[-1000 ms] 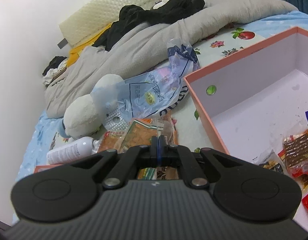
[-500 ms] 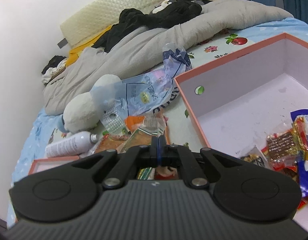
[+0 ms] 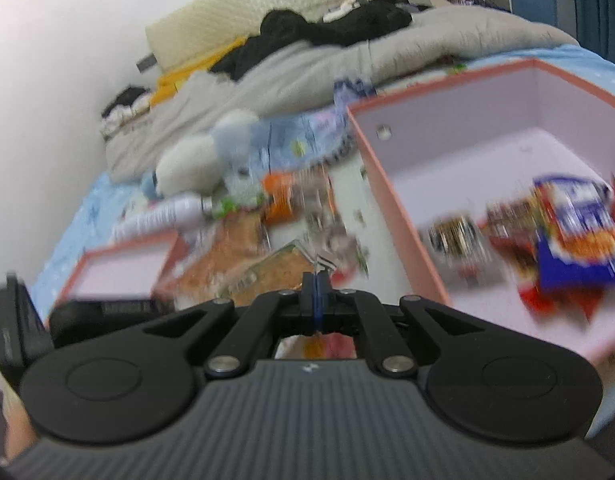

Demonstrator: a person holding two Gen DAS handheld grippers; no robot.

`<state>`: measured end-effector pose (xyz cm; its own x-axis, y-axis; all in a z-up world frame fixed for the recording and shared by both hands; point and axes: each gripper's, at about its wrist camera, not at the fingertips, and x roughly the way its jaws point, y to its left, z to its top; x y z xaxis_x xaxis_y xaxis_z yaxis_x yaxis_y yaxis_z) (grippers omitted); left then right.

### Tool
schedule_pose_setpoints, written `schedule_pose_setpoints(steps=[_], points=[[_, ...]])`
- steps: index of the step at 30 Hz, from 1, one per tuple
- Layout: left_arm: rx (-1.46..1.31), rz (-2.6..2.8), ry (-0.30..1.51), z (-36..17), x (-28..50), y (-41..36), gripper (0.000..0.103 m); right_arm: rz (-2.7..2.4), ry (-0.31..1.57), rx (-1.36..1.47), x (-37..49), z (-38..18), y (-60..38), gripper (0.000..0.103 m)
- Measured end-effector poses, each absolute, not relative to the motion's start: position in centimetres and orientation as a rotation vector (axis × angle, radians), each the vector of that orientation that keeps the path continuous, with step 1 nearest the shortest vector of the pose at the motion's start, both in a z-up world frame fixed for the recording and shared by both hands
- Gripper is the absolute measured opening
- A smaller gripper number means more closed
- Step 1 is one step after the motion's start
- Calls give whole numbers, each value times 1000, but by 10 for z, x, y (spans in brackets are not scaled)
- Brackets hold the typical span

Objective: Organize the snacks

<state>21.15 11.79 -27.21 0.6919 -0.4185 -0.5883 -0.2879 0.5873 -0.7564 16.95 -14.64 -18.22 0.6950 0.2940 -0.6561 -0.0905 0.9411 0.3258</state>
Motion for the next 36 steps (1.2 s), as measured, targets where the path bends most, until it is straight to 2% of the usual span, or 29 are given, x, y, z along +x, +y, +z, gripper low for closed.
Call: schedule_pose_setpoints(steps=[11, 16, 23, 26, 28, 29, 30, 31, 32, 33, 36], points=[[-965, 3, 941, -288, 109, 119, 0, 217, 855, 252, 109, -194, -165, 3], [-930, 48, 926, -277, 83, 139, 0, 256, 860, 151, 102, -196, -157, 3], [-905, 56, 930, -265, 70, 156, 0, 375, 992, 79, 103, -211, -149, 9], [-851, 77, 971, -261, 72, 153, 0, 388, 1038, 81, 102, -216, -150, 20], [-812, 94, 1002, -259, 73, 151, 1, 409, 1039, 86, 99, -215, -151, 49], [-801, 94, 1005, -257, 72, 150, 4, 426, 1024, 91, 97, -213, -152, 56], [-791, 98, 1013, -256, 73, 150, 13, 442, 1011, 95, 95, -211, -152, 69], [-778, 106, 1019, -253, 73, 149, 22, 466, 990, 96, 92, -206, -152, 76], [-760, 106, 1013, -250, 72, 148, 46, 498, 967, 94, 89, -202, -151, 78], [-745, 103, 1001, -246, 72, 146, 65, 530, 948, 87, 88, -199, -149, 82], [-713, 77, 974, -236, 76, 141, 77, 620, 897, 44, 83, -192, -138, 85]])
